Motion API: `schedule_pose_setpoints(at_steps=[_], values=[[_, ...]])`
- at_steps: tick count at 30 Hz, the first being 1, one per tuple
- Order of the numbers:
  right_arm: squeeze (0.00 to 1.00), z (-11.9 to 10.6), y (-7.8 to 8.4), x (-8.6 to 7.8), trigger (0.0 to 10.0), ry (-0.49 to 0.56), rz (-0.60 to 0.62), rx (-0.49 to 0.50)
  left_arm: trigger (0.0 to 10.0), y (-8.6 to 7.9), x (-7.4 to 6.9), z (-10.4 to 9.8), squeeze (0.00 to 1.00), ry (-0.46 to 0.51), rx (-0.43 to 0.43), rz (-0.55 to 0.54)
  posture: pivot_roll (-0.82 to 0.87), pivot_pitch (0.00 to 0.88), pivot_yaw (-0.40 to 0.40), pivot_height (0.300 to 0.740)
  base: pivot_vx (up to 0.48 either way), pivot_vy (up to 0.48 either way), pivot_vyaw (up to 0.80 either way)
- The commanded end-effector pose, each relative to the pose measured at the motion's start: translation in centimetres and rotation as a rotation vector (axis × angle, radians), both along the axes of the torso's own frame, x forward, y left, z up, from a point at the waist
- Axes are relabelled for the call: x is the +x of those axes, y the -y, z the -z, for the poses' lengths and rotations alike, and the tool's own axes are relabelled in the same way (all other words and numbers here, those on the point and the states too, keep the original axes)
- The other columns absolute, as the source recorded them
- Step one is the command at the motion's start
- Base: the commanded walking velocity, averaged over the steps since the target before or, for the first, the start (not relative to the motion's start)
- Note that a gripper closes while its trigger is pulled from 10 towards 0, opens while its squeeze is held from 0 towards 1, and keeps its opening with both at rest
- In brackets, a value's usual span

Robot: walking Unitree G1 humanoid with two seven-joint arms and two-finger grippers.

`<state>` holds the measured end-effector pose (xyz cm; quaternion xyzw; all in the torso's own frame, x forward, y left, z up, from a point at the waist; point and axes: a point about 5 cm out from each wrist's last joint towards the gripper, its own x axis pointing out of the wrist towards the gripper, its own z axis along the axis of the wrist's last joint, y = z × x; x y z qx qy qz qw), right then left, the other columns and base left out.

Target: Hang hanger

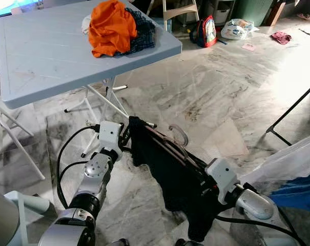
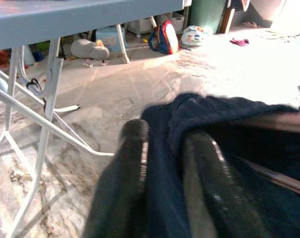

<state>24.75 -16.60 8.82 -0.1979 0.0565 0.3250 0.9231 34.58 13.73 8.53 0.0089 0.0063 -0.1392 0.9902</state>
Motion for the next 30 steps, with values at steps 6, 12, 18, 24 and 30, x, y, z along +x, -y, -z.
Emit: schedule_pose_setpoints(at_steps=[6, 12, 18, 24, 30], values=[[0.0, -0.1, 4.8, -0.7, 10.0, -0.039, 0.075, -0.095, 0.0, -2.9, 0.4, -0.5, 0.0, 0.011, 0.022, -0.139, -0.09, 0.149, 0.01, 0.74, 0.0, 0.0, 0.0], [0.0, 0.4, 6.6, -2.0, 10.0, -0.101, 0.0, -0.221, 0.0, -3.2, 0.6, -0.5, 0.0, 0.005, 0.03, -0.152, -0.08, 0.152, 0.014, 0.74, 0.0, 0.0, 0.0], [0.0, 0.0, 8.0, -2.7, 10.0, -0.125, -0.017, -0.244, 0.0, -3.5, 0.4, -0.1, 0.0, -0.02, 0.033, -0.161, -0.08, 0.155, 0.015, 0.74, 0.0, 0.0, 0.0], [0.0, -0.9, 9.7, -3.6, 10.0, -0.158, -0.031, -0.253, 0.0, -3.7, 0.3, 0.2, 0.0, -0.039, 0.033, -0.165, -0.08, 0.157, 0.02, 0.74, 0.0, 0.0, 0.0], [0.0, -3.4, 11.7, -3.1, 10.0, -0.112, 0.025, -0.21, 0.0, -3.6, 0.2, 0.6, 0.0, -0.069, 0.035, -0.162, -0.09, 0.156, 0.024, 0.74, 0.0, 0.0, 0.0]])
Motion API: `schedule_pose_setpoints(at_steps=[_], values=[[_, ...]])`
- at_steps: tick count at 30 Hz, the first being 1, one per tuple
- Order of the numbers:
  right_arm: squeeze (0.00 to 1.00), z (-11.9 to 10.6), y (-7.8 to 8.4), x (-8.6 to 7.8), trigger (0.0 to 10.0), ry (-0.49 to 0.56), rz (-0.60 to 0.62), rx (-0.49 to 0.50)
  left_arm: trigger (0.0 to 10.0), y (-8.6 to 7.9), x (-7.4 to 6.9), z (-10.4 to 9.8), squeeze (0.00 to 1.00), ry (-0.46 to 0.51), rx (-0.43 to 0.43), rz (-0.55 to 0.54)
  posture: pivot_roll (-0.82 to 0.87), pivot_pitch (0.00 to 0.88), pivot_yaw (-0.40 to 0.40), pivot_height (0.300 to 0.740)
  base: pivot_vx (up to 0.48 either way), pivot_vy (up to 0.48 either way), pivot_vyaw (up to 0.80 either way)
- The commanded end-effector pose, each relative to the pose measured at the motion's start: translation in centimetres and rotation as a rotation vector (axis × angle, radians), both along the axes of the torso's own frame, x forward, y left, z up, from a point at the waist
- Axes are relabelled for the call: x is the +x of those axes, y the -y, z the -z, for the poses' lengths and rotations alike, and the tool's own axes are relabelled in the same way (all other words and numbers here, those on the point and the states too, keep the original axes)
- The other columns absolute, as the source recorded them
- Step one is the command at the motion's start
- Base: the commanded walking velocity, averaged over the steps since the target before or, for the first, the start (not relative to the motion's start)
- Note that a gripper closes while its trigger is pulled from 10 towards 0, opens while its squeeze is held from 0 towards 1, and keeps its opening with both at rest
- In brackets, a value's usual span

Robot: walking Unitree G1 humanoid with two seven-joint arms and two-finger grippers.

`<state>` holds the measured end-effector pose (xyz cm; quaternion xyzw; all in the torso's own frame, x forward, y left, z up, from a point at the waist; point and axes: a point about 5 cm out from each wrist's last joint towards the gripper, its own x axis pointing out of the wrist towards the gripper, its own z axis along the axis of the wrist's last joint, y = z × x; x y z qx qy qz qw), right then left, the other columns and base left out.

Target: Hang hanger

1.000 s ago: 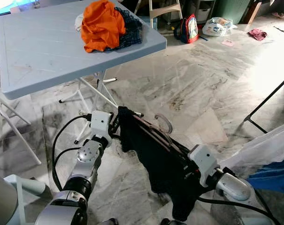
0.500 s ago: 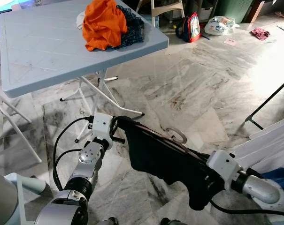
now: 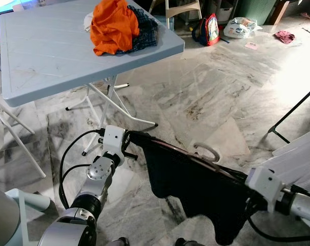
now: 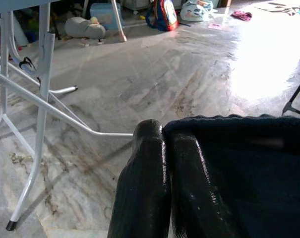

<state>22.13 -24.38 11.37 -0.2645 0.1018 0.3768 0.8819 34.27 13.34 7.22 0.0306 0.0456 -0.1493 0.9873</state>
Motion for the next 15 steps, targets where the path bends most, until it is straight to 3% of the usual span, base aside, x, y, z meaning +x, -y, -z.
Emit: schedule_pose_setpoints(at_steps=[1, 8, 15], values=[[0.0, -0.8, 3.9, -0.5, 10.0, -0.033, 0.139, -0.054, 0.0, -4.0, 0.5, -0.7, 0.0, 0.008, -0.012, -0.183, -0.09, 0.156, 0.024, 0.74, 0.0, 0.0, 0.0], [0.0, -3.2, 3.2, -0.2, 10.0, -0.007, 0.102, 0.088, 0.0, -3.7, 0.3, -0.3, 0.0, -0.01, -0.016, -0.174, -0.09, 0.153, 0.021, 0.74, 0.0, 0.0, 0.0], [0.0, -3.6, 2.0, -0.5, 10.0, -0.035, 0.04, 0.15, 0.0, -3.6, 0.3, 0.0, 0.0, -0.028, -0.018, -0.171, -0.08, 0.153, 0.021, 0.74, 0.0, 0.0, 0.0]])
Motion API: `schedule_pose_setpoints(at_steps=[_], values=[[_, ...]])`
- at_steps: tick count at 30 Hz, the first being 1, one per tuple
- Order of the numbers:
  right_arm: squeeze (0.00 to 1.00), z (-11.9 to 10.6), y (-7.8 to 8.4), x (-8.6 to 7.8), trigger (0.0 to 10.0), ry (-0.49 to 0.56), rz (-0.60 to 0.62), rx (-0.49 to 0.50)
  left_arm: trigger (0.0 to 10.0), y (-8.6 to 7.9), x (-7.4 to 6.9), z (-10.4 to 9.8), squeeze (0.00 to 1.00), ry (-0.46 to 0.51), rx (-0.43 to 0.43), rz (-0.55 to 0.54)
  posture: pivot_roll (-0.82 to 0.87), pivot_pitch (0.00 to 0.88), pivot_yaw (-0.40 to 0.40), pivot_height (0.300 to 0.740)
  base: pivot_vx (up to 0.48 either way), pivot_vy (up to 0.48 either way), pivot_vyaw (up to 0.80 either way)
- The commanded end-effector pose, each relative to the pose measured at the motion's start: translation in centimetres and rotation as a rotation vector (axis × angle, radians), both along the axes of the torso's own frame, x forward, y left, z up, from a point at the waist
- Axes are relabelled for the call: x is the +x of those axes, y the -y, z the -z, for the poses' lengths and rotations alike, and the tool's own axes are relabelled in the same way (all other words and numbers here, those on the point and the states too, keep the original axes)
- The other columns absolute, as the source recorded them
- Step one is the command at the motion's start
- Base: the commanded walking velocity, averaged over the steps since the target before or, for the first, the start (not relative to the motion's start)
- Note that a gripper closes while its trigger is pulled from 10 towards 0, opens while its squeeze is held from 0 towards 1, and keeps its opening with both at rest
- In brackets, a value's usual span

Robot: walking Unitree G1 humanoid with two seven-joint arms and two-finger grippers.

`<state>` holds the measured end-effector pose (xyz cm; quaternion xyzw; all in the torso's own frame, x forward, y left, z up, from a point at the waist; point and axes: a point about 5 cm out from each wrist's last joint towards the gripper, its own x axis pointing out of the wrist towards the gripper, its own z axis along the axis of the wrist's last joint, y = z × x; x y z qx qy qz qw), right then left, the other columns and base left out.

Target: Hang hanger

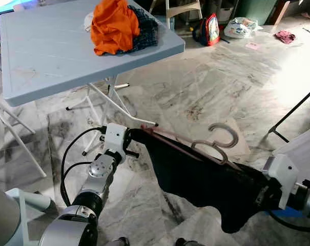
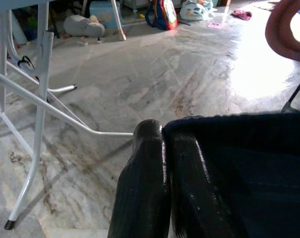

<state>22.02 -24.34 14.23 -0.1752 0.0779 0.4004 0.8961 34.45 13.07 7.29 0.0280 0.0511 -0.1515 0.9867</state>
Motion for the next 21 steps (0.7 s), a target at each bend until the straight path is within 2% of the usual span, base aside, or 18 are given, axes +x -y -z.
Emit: schedule_pose_setpoints(at_steps=[1, 4, 12, 16, 17, 18, 19, 21], values=[[0.0, -0.9, 1.9, -0.3, 10.0, -0.002, 0.068, -0.015, 0.0, -3.9, 0.1, 0.1, 0.0, -0.019, -0.014, -0.174, -0.08, 0.153, 0.02, 0.74, 0.0, 0.0, 0.0], [0.0, -1.1, 1.4, 0.2, 10.0, 0.016, 0.088, 0.034, 0.0, -3.6, 0.0, 0.2, 0.0, -0.024, -0.021, -0.165, -0.08, 0.152, 0.021, 0.74, 0.0, 0.0, 0.0], [0.0, 0.2, -0.4, 0.7, 10.0, 0.011, 0.097, 0.03, 0.0, -2.5, -0.4, 0.7, 0.0, -0.029, -0.047, -0.128, -0.08, 0.156, 0.017, 0.74, 0.0, 0.0, 0.0], [0.0, 0.2, -0.5, 0.9, 10.0, 0.008, 0.088, 0.02, 0.0, -2.1, -0.7, 1.2, 0.0, -0.043, -0.051, -0.114, -0.08, 0.159, 0.013, 0.74, 0.0, 0.0, 0.0], [0.0, 0.2, -0.4, 1.0, 10.0, 0.009, 0.089, 0.015, 3.0, -1.9, -0.9, 1.4, 0.0, -0.051, -0.05, -0.108, -0.08, 0.159, 0.013, 0.74, 0.0, 0.0, 0.0], [0.0, 0.1, -0.4, 1.1, 10.0, 0.01, 0.089, 0.014, 3.0, -1.8, -0.9, 1.5, 0.0, -0.054, -0.049, -0.106, -0.08, 0.159, 0.01, 0.74, 0.0, 0.0, 0.0], [0.0, 0.1, -0.3, 1.1, 10.0, 0.011, 0.09, 0.013, 10.0, -1.7, -1.0, 1.6, 0.0, -0.063, -0.048, -0.099, -0.08, 0.16, 0.009, 0.74, 0.0, 0.0, 0.0], [0.0, -0.1, -0.2, 1.2, 10.0, 0.013, 0.088, 0.005, 10.0, -1.2, -1.3, 1.9, 0.0, -0.072, -0.058, -0.073, -0.08, 0.161, 0.006, 0.74, 0.0, 0.0, 0.0]])
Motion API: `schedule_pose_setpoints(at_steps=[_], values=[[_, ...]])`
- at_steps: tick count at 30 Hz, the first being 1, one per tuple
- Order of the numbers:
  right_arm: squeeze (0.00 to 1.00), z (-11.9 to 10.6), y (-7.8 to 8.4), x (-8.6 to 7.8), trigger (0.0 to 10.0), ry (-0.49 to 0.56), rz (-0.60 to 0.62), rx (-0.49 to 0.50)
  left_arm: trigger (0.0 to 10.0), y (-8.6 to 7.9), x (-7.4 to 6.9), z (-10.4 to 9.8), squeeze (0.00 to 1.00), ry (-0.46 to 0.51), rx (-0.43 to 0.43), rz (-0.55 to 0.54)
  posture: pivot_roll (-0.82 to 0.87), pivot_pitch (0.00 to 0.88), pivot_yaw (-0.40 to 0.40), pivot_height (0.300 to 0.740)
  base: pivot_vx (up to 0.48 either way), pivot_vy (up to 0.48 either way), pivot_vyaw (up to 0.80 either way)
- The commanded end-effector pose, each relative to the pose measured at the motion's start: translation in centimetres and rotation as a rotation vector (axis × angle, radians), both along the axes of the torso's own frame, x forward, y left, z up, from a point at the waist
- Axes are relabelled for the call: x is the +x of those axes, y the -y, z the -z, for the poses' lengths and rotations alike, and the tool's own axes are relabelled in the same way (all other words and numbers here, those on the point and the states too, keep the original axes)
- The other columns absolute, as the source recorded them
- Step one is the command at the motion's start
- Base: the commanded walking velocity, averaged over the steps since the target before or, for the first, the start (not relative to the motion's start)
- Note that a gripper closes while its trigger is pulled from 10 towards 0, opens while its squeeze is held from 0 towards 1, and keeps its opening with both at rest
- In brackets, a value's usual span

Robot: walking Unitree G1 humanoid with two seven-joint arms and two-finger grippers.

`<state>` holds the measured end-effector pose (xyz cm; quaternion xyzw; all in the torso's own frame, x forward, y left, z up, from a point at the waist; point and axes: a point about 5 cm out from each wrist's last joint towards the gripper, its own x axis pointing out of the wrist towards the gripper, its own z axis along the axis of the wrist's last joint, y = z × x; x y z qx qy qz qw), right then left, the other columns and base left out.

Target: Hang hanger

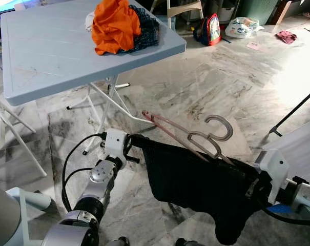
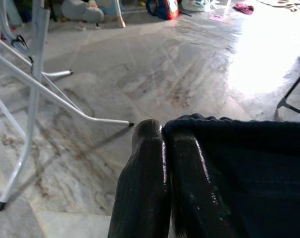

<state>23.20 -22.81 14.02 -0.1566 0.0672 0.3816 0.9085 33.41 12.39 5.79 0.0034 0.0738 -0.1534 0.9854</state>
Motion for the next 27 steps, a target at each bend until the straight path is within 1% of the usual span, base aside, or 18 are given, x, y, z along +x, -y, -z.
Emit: schedule_pose_setpoints(at_steps=[1, 2, 3, 5, 6, 7, 10, 14, 17, 18, 20, 22, 23, 27], values=[[0.0, -0.3, 1.4, 0.0, 10.0, 0.0, 0.044, -0.041, 10.0, -1.7, -0.3, 0.5, 0.0, -0.021, -0.016, -0.066, -0.08, 0.161, 0.006, 0.74, 0.0, 0.0, 0.0], [0.0, -0.4, 1.4, 0.1, 10.0, 0.001, 0.044, -0.048, 10.0, -1.4, -0.5, 0.6, 0.0, -0.021, -0.016, -0.052, -0.08, 0.161, 0.005, 0.74, 0.0, 0.0, 0.0], [0.0, -0.4, 1.5, 0.2, 10.0, 0.003, 0.045, -0.051, 10.0, -1.2, -0.6, 0.8, 0.2, -0.026, -0.025, -0.042, -0.08, 0.162, 0.003, 0.74, 0.0, 0.0, 0.0], [0.0, -0.5, 1.6, 0.3, 10.0, 0.005, 0.045, -0.058, 10.0, -0.8, -0.9, 1.2, 0.82, -0.041, -0.025, -0.016, -0.08, 0.164, 0.003, 0.74, 0.0, 0.0, 0.0], [0.0, -0.5, 1.6, 0.3, 10.0, 0.005, 0.044, -0.059, 10.0, -0.8, -1.0, 1.3, 0.82, -0.043, -0.017, -0.011, -0.08, 0.164, 0.003, 0.74, 0.0, 0.0, 0.0], [0.0, -0.5, 1.6, 0.4, 10.0, 0.006, 0.043, -0.067, 10.0, -0.6, -1.1, 1.3, 1.0, -0.033, -0.009, 0.006, -0.08, 0.165, 0.0, 0.74, 0.0, 0.0, 0.0], [0.0, -0.7, 1.6, 0.8, 10.0, 0.02, 0.036, -0.083, 10.0, -0.5, -1.2, 1.3, 1.0, -0.025, -0.013, 0.02, -0.09, 0.168, 0.002, 0.74, 0.0, 0.0, 0.0], [0.0, -1.4, 1.0, 2.3, 10.0, 0.089, 0.055, -0.083, 10.0, -0.5, -1.1, 0.9, 1.0, 0.007, -0.035, 0.015, -0.09, 0.172, 0.002, 0.74, 0.0, 0.0, 0.0], [0.0, -1.8, 0.6, 3.4, 10.0, 0.143, 0.084, -0.075, 10.0, -0.5, -1.0, 0.6, 1.0, 0.03, -0.031, 0.015, -0.08, 0.178, 0.001, 0.74, 0.0, 0.0, 0.0], [0.0, -1.8, 0.6, 3.4, 10.0, 0.143, 0.084, -0.075, 10.0, -0.5, -1.0, 0.6, 1.0, 0.03, -0.031, 0.015, -0.08, 0.178, 0.001, 0.74, 0.0, 0.0, 0.0], [0.0, -1.9, -0.2, 4.4, 10.0, 0.159, 0.074, -0.067, 10.0, -0.5, -1.1, 0.5, 1.0, 0.043, -0.036, 0.013, -0.08, 0.183, 0.002, 0.74, 0.0, 0.0, 0.0], [0.0, -1.9, -0.3, 4.5, 10.0, 0.161, 0.069, -0.071, 10.0, -0.5, -1.1, 0.5, 1.0, 0.043, -0.034, 0.013, -0.08, 0.183, 0.002, 0.74, 0.0, 0.0, 0.0], [0.0, -1.9, -0.6, 5.0, 10.0, 0.168, 0.061, -0.069, 10.0, -0.7, -1.1, 0.5, 1.0, 0.047, -0.03, 0.008, -0.08, 0.186, 0.001, 0.74, 0.0, 0.0, 0.0], [0.0, -2.2, -1.2, 5.7, 10.0, 0.187, 0.043, -0.067, 10.0, -0.9, -1.2, 0.6, 1.0, 0.051, -0.019, -0.004, -0.07, 0.187, 0.0, 0.74, 0.0, 0.0, 0.0]])
